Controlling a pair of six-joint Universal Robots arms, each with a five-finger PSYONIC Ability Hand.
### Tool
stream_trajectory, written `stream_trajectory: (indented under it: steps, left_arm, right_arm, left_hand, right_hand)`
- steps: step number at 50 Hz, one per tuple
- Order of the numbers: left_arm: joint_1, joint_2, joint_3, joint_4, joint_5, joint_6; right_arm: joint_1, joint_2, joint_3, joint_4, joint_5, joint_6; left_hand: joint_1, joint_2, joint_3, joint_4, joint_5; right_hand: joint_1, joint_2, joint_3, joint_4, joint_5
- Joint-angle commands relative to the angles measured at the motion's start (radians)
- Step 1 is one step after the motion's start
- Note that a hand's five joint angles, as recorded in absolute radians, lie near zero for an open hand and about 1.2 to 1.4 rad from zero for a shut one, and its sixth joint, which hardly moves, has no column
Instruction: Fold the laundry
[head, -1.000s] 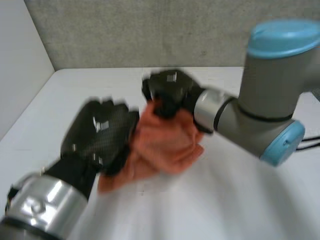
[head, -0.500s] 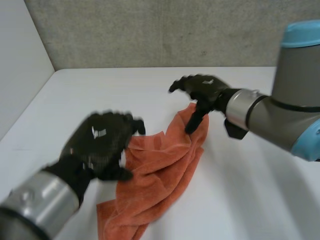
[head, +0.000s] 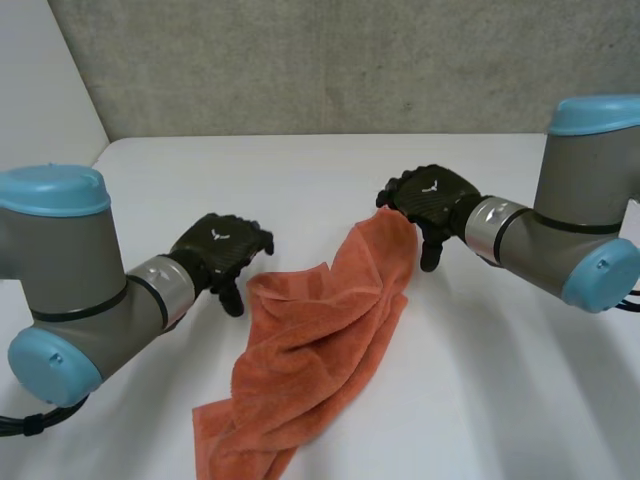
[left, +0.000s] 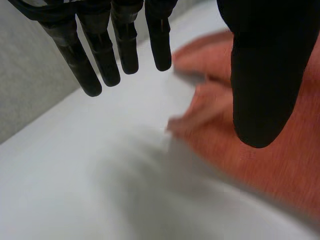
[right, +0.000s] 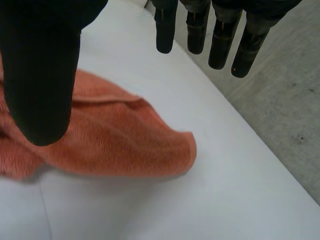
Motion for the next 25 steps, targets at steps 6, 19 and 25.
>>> stream_trajectory:
  steps: [6,19,25]
  left_arm:
    - [0.021,-0.103,0.01,0.001,0.021,0.077]
    - [0.012,-0.103,0.007,0.027,0.083,0.06]
    - [0.01,-0.137,0.006,0.03,0.083,0.06]
  right_arm:
    - [-0.001,0.064,-0.027,-0.004,-0.003,-0.018]
    - [-0.001,0.182,-0.205,0.005,-0.176,-0.036]
    - [0.001,0.229,-0.286,0.02,-0.202,-0.039]
  left_hand:
    - [0.033,0.051,0.041,0.06,0.064]
    - [0.206,0.224,0.214,0.233,0.237]
    - [0.657,0.675,0.665,0.684,0.688]
  right_hand:
    - [0.0,-0.02,-0.008,-0.023,-0.017]
    - [0.024,0.003,0.016,0.0,0.006]
    - [0.053,0.033,0.045,0.03,0.036]
